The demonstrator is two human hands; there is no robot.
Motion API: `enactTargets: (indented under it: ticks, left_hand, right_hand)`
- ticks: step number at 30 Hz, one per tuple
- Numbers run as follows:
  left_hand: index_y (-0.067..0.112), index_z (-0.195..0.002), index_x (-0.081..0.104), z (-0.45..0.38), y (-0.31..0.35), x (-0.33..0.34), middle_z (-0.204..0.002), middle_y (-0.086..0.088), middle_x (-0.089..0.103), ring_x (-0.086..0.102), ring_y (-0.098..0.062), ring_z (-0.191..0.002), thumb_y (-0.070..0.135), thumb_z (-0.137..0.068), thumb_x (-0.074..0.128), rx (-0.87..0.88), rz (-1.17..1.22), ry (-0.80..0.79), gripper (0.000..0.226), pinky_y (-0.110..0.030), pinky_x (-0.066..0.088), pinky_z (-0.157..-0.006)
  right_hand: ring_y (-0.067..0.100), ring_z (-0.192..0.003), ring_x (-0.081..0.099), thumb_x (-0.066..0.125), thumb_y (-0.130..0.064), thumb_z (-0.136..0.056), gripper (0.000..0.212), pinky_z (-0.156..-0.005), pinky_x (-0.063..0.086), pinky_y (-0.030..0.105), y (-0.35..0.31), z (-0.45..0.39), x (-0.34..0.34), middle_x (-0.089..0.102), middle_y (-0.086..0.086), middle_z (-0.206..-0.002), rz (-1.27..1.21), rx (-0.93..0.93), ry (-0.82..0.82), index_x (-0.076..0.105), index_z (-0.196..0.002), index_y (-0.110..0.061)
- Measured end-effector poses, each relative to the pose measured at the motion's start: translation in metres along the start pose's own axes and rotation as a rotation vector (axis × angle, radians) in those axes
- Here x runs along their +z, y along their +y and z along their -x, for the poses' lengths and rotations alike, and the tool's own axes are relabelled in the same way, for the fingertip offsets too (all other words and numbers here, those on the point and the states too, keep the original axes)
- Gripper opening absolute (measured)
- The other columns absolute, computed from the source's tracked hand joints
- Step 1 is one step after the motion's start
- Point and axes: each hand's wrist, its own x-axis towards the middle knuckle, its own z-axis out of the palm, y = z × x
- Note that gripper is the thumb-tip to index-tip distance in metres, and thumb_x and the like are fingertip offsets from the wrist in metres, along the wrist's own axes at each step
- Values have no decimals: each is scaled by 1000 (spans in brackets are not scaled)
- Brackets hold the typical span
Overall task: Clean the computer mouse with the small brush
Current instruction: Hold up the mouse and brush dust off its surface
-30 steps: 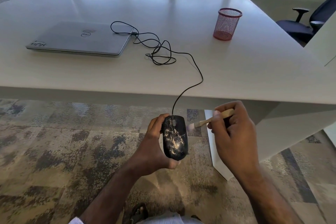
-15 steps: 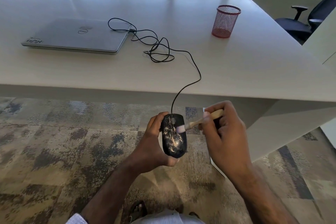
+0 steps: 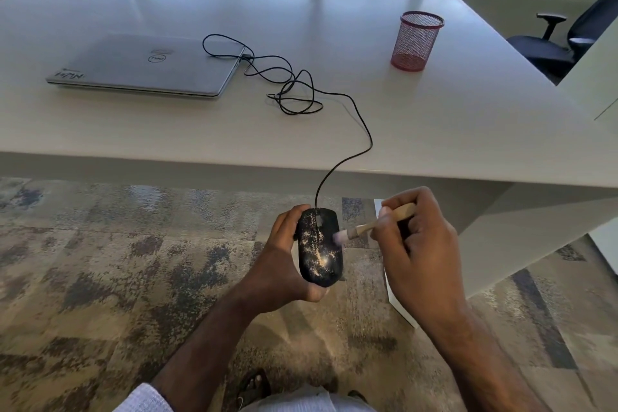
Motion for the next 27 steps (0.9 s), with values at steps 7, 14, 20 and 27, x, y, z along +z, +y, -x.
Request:
enactTargets:
  ticks: [7, 14, 20, 27]
  left_hand:
    - [49, -144, 31, -3, -1, 0, -135, 32, 35, 43, 9, -129, 21, -40, 87, 15, 44, 9, 122, -21, 56, -92]
    - [45, -146, 32, -5, -4, 0, -135, 35, 36, 45, 14, -126, 13, -44, 89, 19, 56, 4, 122, -23, 56, -95]
    - [48, -145, 32, -5, -4, -1, -135, 36, 36, 44, 13, -127, 18, -41, 88, 13, 65, 6, 122, -22, 56, -94]
    - [58, -138, 32, -7, -5, -4, -137, 33, 36, 44, 7, -130, 12, -45, 92, -1, 48, 18, 120, -29, 59, -93]
  right_hand:
    - [15, -47, 51, 60, -15, -98, 13, -42, 41, 29, 3, 2, 0, 59, -2, -60, 37, 0, 22, 54, -91, -24]
    - [30, -55, 62, 57, -22, -100, 8, -49, 51, 52, 1, 5, 1, 64, 6, -67, -37, 25, -18, 55, -93, -25]
    - [35, -58, 64, 55, -26, -99, 10, -51, 52, 55, 0, 4, -3, 63, 9, -67, -90, 12, 19, 54, -90, -30]
    - [11, -50, 56, 55, -27, -99, 6, -43, 42, 27, 2, 6, -3, 61, -5, -69, 1, -57, -52, 51, -95, -29]
